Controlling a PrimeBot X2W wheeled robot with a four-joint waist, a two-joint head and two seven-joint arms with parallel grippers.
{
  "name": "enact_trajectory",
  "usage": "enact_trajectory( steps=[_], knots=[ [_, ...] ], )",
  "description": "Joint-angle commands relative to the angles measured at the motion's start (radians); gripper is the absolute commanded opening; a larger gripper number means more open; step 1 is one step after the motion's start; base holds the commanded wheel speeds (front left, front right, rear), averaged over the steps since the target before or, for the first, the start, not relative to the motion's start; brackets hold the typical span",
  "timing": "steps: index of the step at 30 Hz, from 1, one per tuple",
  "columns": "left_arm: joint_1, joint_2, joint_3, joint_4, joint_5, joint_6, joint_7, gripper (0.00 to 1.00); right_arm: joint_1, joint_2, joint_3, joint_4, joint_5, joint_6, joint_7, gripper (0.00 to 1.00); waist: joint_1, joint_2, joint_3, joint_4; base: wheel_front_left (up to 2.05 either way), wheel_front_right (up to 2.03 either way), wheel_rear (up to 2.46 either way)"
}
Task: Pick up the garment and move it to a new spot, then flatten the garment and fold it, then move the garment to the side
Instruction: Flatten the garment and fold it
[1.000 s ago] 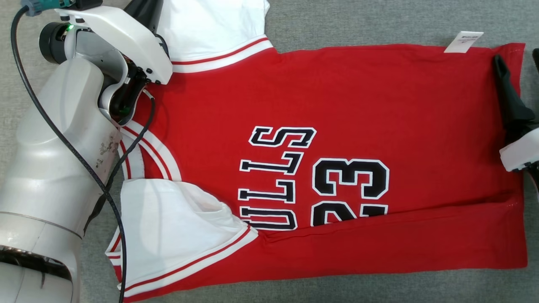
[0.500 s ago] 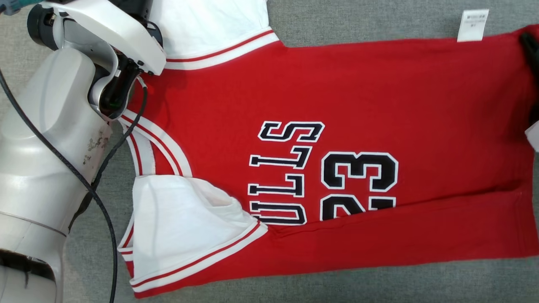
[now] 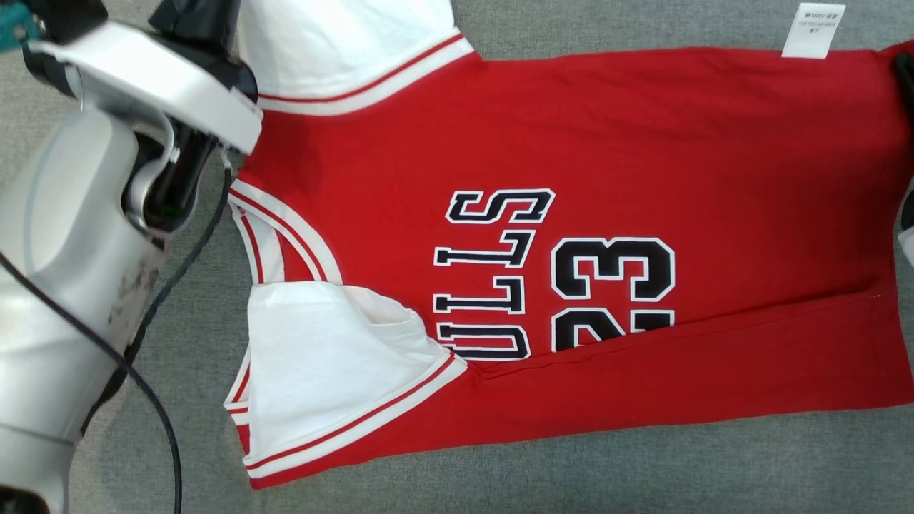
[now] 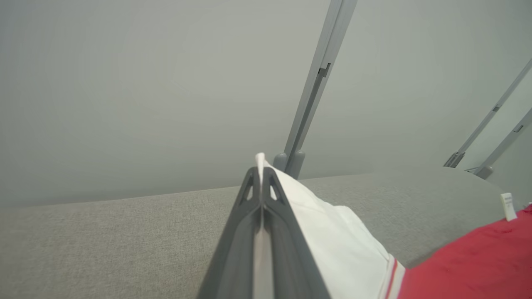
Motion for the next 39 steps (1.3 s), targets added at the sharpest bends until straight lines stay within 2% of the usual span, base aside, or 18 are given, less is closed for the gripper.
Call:
enact_trajectory(
  steps=[1,5,6,7,15,21,26,33,34,35,36,37,39],
  knots=[
    [0.056,0.027,0.011,-0.062,0.000,0.011,-0.016,0.00,0.040,0.004,-0.011,-0.030,0.025,0.000,-0.010,0.00,0.0000,0.0000,-0.016,-0.002,0.00,0.00,0.00],
    [0.175,0.073,0.024,-0.214,-0.001,0.051,-0.028,0.00,0.114,0.025,-0.018,-0.082,0.075,0.000,-0.007,0.00,0.0000,0.0000,-0.041,-0.004,0.00,0.00,0.00],
    [0.175,0.073,0.024,-0.214,-0.001,0.051,-0.028,0.00,0.114,0.025,-0.018,-0.082,0.075,0.000,-0.007,0.00,0.0000,0.0000,-0.041,-0.004,0.00,0.00,0.00],
    [0.238,0.103,0.032,-0.306,-0.004,0.079,-0.030,0.00,0.149,0.026,-0.024,-0.116,0.089,0.000,-0.011,0.00,0.0000,0.0000,-0.051,-0.004,0.00,0.00,0.00],
    [0.460,0.245,0.076,-0.671,-0.019,0.203,-0.016,0.00,0.245,0.036,-0.065,-0.179,0.085,0.000,-0.025,0.00,0.0000,0.0000,-0.091,-0.008,0.00,0.00,0.00],
    [0.641,0.306,0.093,-0.852,-0.067,0.281,-0.013,0.00,0.317,0.083,-0.078,-0.156,0.115,0.000,-0.071,0.00,0.0000,0.0000,-0.122,-0.014,0.00,0.00,0.00],
    [0.790,0.310,0.095,-0.914,-0.120,0.318,-0.024,0.00,0.377,0.124,-0.078,-0.104,0.141,0.000,-0.147,0.00,0.0000,0.0000,-0.142,-0.015,0.00,0.00,0.00],
    [0.917,0.288,0.075,-0.890,-0.187,0.315,-0.028,0.00,0.429,0.144,-0.033,-0.026,0.145,0.000,-0.246,0.00,0.0000,0.0000,-0.156,-0.017,0.00,0.00,0.00],
    [0.929,0.281,0.071,-0.878,-0.195,0.311,-0.027,0.00,0.435,0.144,-0.022,-0.012,0.144,0.000,-0.260,0.10,0.0000,0.0000,-0.158,-0.018,0.00,0.00,0.00],
    [0.940,0.274,0.067,-0.867,-0.205,0.310,-0.026,0.00,0.439,0.143,-0.011,0.004,0.141,0.000,-0.272,0.32,0.0000,0.0000,-0.160,-0.019,0.00,0.00,0.00],
    [0.949,0.267,0.062,-0.855,-0.216,0.306,-0.025,0.00,0.439,0.143,-0.005,0.019,0.140,0.000,-0.285,0.49,0.0000,0.0000,-0.162,-0.020,0.00,0.00,0.00],
    [0.956,0.263,0.058,-0.840,-0.223,0.305,-0.022,0.00,0.440,0.145,0.003,0.032,0.141,0.000,-0.296,1.00,0.0000,0.0000,-0.164,-0.020,0.00,0.00,0.00],
    [0.966,0.253,0.049,-0.812,-0.237,0.297,-0.020,0.00,0.445,0.150,0.022,0.049,0.145,0.000,-0.320,1.00,0.0000,0.0000,-0.169,-0.019,0.00,0.00,0.00]
  ],
)
